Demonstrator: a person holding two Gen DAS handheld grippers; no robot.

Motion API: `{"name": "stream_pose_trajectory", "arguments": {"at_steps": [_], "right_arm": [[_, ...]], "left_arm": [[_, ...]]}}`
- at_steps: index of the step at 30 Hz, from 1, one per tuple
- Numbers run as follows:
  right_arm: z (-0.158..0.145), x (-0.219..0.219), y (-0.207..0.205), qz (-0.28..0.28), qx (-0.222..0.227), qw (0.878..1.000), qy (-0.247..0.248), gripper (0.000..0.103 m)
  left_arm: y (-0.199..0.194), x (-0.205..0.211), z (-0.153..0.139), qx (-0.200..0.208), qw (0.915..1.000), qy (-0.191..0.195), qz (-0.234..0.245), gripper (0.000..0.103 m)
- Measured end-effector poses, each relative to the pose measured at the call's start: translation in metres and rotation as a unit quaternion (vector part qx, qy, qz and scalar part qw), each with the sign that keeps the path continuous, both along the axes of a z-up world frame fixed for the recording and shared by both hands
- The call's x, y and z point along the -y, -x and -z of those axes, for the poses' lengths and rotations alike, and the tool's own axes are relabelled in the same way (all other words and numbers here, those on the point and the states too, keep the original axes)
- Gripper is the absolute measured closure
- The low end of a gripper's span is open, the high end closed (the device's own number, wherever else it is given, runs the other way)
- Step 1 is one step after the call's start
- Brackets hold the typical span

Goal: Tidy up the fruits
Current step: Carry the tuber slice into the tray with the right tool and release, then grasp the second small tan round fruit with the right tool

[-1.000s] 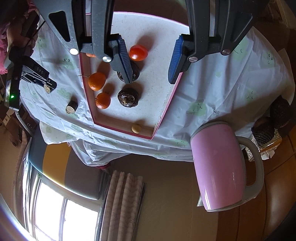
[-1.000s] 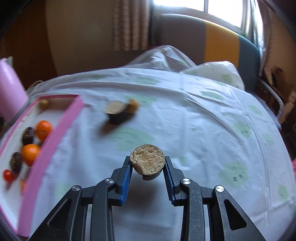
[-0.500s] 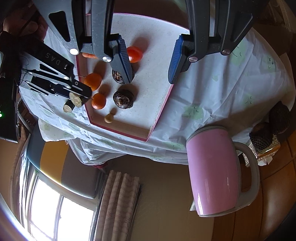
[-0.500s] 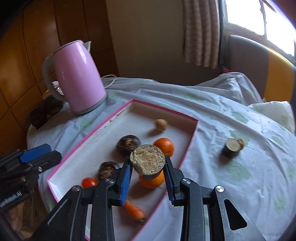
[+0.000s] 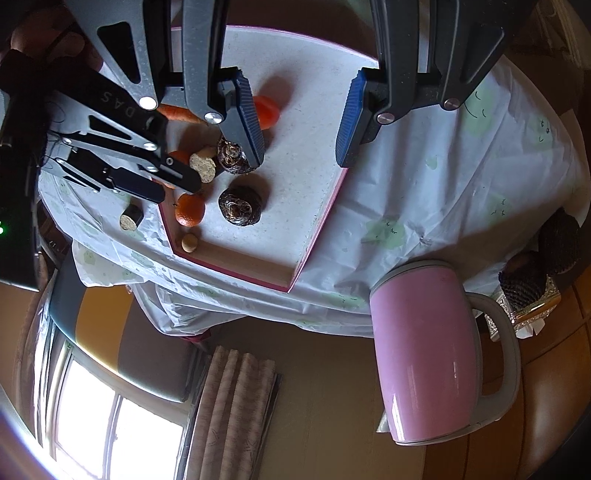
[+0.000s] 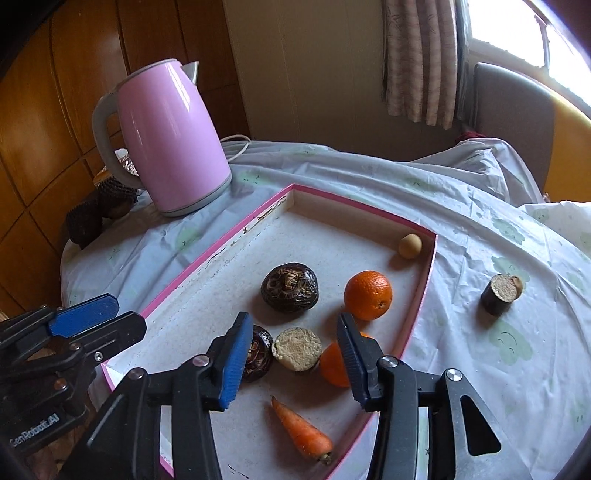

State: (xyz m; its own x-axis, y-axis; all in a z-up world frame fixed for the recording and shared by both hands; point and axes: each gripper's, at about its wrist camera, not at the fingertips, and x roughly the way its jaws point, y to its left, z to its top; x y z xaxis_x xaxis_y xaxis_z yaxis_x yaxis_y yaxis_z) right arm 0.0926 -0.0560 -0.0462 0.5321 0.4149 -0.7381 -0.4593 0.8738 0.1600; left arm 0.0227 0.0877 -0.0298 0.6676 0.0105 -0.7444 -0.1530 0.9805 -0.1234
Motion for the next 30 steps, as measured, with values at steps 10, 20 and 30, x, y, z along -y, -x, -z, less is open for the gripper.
{"name": "stream_pose_trajectory", "arguments": {"at_steps": [10,20,30], "right_arm": [[-0.003,0.046,0.004,0.063,0.014,0.998,-0.011,0.054],[0.006,0.103,-0.007,0.13,0.01,0.992,-0.003,0.054],[0.022,0.152,-0.039,0.192,-0.01,0.981,0.004,0.065]], "left_arm": [[-0.002,0.016,-0.001,-0.002,0.9997,-0.011,0.02,0.062],[-0.01,0.038,0.0,-0.007,0.9986,-0.017,0.05,0.062],[-0.025,0.065,0.002,-0.009,0.9955,-0.014,0.093,0.062]]}}
